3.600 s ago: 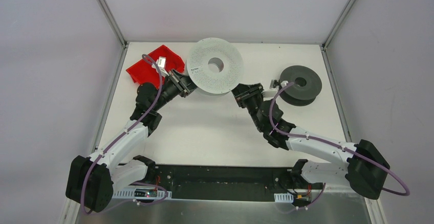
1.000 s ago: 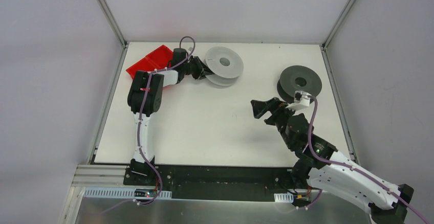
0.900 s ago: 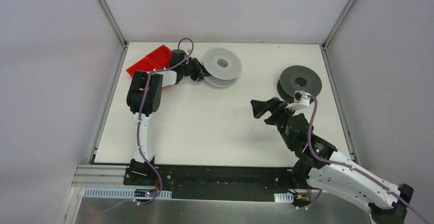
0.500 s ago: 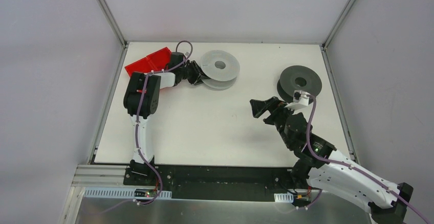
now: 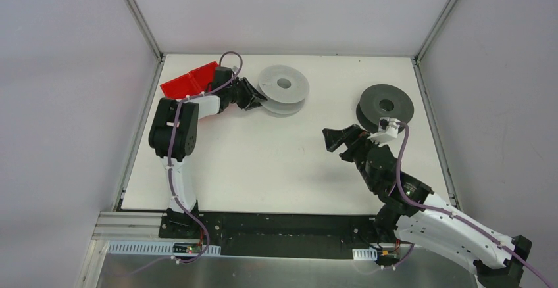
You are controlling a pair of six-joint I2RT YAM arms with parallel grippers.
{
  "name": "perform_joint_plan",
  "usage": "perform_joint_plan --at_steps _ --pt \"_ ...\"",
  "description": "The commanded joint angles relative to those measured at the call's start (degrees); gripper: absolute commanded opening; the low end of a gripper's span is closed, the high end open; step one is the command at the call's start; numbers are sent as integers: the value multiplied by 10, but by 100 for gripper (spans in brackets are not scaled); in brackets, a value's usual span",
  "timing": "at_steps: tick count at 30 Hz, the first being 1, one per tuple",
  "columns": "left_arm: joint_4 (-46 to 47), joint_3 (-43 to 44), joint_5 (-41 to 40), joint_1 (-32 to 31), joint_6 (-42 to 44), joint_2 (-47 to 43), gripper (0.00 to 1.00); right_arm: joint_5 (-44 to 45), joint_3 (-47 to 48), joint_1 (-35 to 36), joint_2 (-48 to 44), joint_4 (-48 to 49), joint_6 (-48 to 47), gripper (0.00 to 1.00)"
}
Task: Wrap the cables
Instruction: Place the cable reel at the center of the board.
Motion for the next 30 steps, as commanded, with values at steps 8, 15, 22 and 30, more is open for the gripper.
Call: perform_joint_plan --at_steps 8,15,22,30 --pt "-2 -84 -41 0 8 -135 30 44 52 -1 10 -85 82 99" --pt "-25 -168 -82 -2 22 -242 33 63 50 -2 -1 -123 118 99" --pt "-228 -96 -223 -2 174 -334 37 31 25 -2 -29 -105 114 99" --pt "-310 38 -472 23 308 -282 41 -26 19 -2 -18 -77 93 99"
